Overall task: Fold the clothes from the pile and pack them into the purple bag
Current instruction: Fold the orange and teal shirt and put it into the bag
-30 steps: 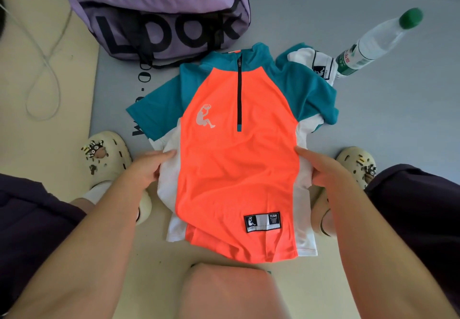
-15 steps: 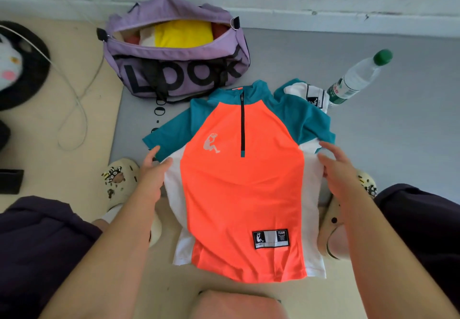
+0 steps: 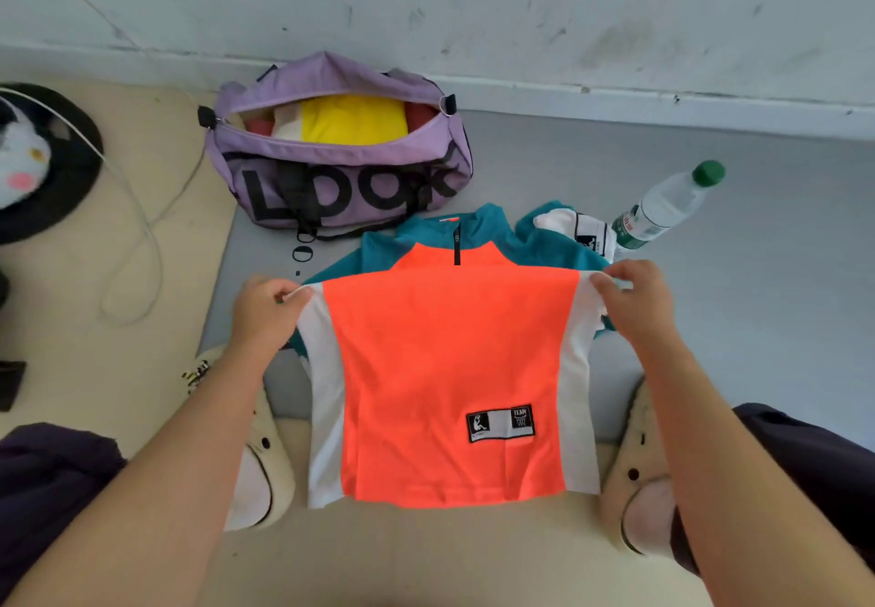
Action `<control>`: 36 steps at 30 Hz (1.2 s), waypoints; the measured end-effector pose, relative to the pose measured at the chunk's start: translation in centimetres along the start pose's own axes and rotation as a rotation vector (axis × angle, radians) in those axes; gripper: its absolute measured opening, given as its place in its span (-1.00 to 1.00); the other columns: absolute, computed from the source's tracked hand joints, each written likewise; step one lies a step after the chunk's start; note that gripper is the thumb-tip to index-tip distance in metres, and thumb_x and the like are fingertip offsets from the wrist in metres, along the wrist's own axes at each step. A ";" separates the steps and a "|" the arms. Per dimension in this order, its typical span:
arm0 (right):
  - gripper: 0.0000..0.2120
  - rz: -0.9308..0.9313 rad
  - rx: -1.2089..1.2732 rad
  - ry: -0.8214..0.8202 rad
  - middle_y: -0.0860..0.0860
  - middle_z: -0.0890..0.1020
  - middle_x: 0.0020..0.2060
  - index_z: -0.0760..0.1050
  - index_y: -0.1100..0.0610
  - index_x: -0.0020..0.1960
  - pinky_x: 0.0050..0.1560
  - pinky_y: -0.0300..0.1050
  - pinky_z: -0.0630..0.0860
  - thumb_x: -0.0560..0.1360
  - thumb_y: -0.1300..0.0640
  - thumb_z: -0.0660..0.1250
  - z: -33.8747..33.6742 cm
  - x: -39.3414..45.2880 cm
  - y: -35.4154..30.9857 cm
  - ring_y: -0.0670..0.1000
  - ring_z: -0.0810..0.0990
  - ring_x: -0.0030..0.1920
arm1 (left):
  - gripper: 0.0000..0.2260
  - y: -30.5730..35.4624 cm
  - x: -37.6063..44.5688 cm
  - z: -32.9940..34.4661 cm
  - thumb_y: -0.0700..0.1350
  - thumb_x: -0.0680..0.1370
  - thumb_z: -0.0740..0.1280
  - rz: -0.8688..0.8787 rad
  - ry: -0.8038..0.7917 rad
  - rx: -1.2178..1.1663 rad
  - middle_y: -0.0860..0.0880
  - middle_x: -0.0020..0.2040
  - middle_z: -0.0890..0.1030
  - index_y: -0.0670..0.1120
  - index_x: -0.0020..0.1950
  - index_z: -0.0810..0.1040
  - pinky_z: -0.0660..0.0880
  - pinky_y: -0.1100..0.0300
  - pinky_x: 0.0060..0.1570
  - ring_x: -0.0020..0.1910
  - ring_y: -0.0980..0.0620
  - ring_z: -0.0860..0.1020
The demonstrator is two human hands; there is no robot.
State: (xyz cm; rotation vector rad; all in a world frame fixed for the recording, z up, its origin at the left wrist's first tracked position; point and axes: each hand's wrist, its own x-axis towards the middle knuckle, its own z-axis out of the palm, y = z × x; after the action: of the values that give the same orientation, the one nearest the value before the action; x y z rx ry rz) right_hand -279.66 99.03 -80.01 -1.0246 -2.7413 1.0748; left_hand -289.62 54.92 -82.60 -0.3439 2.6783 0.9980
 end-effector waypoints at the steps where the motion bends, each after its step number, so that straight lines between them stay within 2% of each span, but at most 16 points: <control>1: -0.96 0.026 0.081 -0.019 0.01 0.56 -0.12 0.57 0.08 -0.13 -0.09 -0.18 0.34 0.48 0.12 0.37 0.2 0.4 -0.6 0.01 0.51 -0.13 | -0.88 0.6 0.4 0.1 -0.08 0.53 0.38 -0.007 -0.031 -0.077 -0.10 -0.07 0.61 -0.07 -0.19 0.59 0.39 0.13 -0.11 -0.08 -0.08 0.54; 3: -0.95 0.108 0.288 -0.077 -0.05 0.56 -0.21 0.54 0.04 -0.16 -0.21 -0.16 0.42 0.47 0.09 0.34 0.5 0.8 -1.6 -0.06 0.51 -0.21 | -0.89 2.3 0.8 0.3 -0.06 0.50 0.36 -0.089 -0.082 -0.323 -0.02 -0.12 0.58 0.01 -0.23 0.56 0.39 0.13 -0.11 -0.09 -0.02 0.50; 5: -0.93 0.203 0.431 -0.084 -0.08 0.51 -0.31 0.52 0.00 -0.20 -0.44 -0.24 0.44 0.46 0.05 0.30 0.9 1.1 -1.9 -0.15 0.49 -0.36 | -0.92 3.3 1.0 0.7 0.00 0.44 0.34 -0.188 -0.058 -0.533 -0.04 -0.13 0.54 0.03 -0.22 0.54 0.37 0.10 -0.10 -0.10 -0.02 0.47; 7: -0.89 0.226 0.400 -0.052 -0.06 0.48 -0.36 0.48 0.00 -0.22 -0.48 -0.24 0.42 0.48 0.07 0.27 1.2 1.6 -1.5 -0.14 0.47 -0.41 | -0.91 3.1 1.5 1.2 -0.05 0.49 0.33 -0.267 0.017 -0.580 -0.06 -0.15 0.55 0.01 -0.21 0.52 0.38 0.11 -0.16 -0.11 -0.04 0.48; 10: -0.89 0.239 0.205 -0.009 0.03 0.52 -0.29 0.49 0.07 -0.13 -0.24 -0.12 0.38 0.54 0.08 0.26 1.3 2.5 0.6 0.05 0.46 -0.25 | -0.87 1.0 1.8 1.4 -0.04 0.55 0.28 -0.297 0.121 -0.331 0.00 -0.25 0.53 -0.04 -0.18 0.50 0.37 0.17 -0.30 -0.18 -0.06 0.49; 13: -0.85 0.244 0.048 -0.041 0.10 0.57 -0.11 0.54 0.14 -0.01 -0.07 -0.06 0.40 0.56 0.07 0.27 1.6 3.1 2.8 0.10 0.50 -0.09 | -0.81 -1.2 2.2 1.6 0.01 0.52 0.31 -0.260 0.126 -0.168 -0.02 -0.26 0.54 -0.09 -0.19 0.49 0.39 0.14 -0.29 -0.22 -0.06 0.50; 17: -0.86 0.195 -0.090 -0.083 0.12 0.57 -0.12 0.52 0.17 -0.02 -0.12 -0.11 0.30 0.57 0.10 0.29 3.3 3.4 3.1 0.09 0.46 -0.12 | -0.87 -2.0 3.4 3.1 -0.04 0.52 0.40 -0.154 -0.031 -0.077 -0.09 -0.11 0.64 -0.09 -0.09 0.61 0.47 0.09 -0.08 -0.11 -0.06 0.56; 19: -0.84 0.155 -0.214 -0.111 0.17 0.58 -0.10 0.54 0.23 -0.01 -0.13 -0.07 0.33 0.56 0.13 0.30 4.0 3.7 2.5 0.12 0.46 -0.12 | -0.87 -1.7 4.0 3.6 -0.06 0.51 0.43 -0.107 -0.084 0.012 -0.11 -0.13 0.63 -0.13 -0.11 0.62 0.50 0.07 -0.10 -0.12 -0.11 0.58; 21: -0.84 0.027 -0.348 -0.070 0.25 0.59 -0.04 0.56 0.28 0.00 -0.06 0.04 0.43 0.54 0.18 0.31 4.6 3.8 1.6 0.23 0.50 -0.04 | -0.86 -1.2 4.5 4.1 -0.07 0.47 0.45 0.002 -0.071 0.176 -0.13 -0.09 0.62 -0.14 -0.12 0.64 0.45 0.11 -0.14 -0.12 -0.10 0.56; 23: -0.87 -0.163 -0.350 -0.027 0.25 0.60 -0.04 0.56 0.30 -0.03 -0.02 0.09 0.45 0.52 0.22 0.33 5.5 3.6 0.5 0.27 0.50 0.03 | -0.87 -0.2 4.9 4.6 -0.05 0.44 0.47 0.115 -0.038 0.267 -0.09 0.03 0.56 -0.08 -0.07 0.64 0.44 0.12 -0.09 -0.03 -0.06 0.53; 25: -0.91 -0.287 -0.288 -0.105 0.14 0.60 -0.10 0.57 0.24 -0.09 -0.07 -0.02 0.43 0.50 0.19 0.37 6.7 3.1 -0.9 0.17 0.51 0.02 | -0.82 1.2 5.0 5.7 -0.03 0.46 0.46 0.276 -0.114 0.303 -0.04 0.08 0.54 -0.05 0.01 0.62 0.48 0.07 -0.01 0.04 -0.04 0.52; 27: -0.90 -0.327 -0.267 -0.269 0.07 0.59 -0.10 0.58 0.19 -0.07 -0.05 -0.06 0.42 0.46 0.17 0.41 8.1 2.8 -1.7 0.11 0.51 0.02 | -0.75 2.4 5.1 7.0 -0.03 0.49 0.44 0.387 -0.281 0.321 -0.03 0.13 0.58 -0.05 0.15 0.60 0.47 0.06 0.09 0.13 -0.04 0.53; 30: -0.71 -0.293 -0.370 -0.433 0.09 0.54 0.06 0.52 0.16 0.12 0.07 0.04 0.46 0.43 0.14 0.44 9.4 2.7 -1.6 0.12 0.44 0.15 | -0.67 3.1 5.3 8.2 -0.02 0.51 0.42 0.307 -0.441 0.322 -0.01 0.17 0.60 -0.04 0.25 0.54 0.47 0.05 0.16 0.15 -0.04 0.54; 33: -0.63 -0.237 -0.433 -0.409 0.12 0.52 0.12 0.48 0.18 0.17 0.08 0.11 0.46 0.43 0.07 0.46 9.7 3.1 -1.3 0.15 0.40 0.21 | -0.70 2.8 5.8 8.4 0.08 0.44 0.48 0.235 -0.470 0.425 0.01 0.00 0.56 -0.01 0.08 0.56 0.48 0.05 0.00 0.02 -0.03 0.52; 36: -0.71 -0.268 -0.546 -0.367 0.14 0.52 0.01 0.55 0.21 0.03 -0.04 0.07 0.47 0.46 0.01 0.43 9.5 3.4 -1.4 0.15 0.41 0.18 | -0.70 3.0 6.3 7.8 0.16 0.37 0.51 0.258 -0.491 0.565 0.00 -0.16 0.51 -0.03 -0.22 0.53 0.43 0.08 -0.16 -0.10 -0.04 0.49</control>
State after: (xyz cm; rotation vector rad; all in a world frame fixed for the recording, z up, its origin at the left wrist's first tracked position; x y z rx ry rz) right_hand -285.45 94.56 -87.09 -0.4809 -3.4501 0.5224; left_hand -295.21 61.48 -88.54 0.3269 2.4288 0.2826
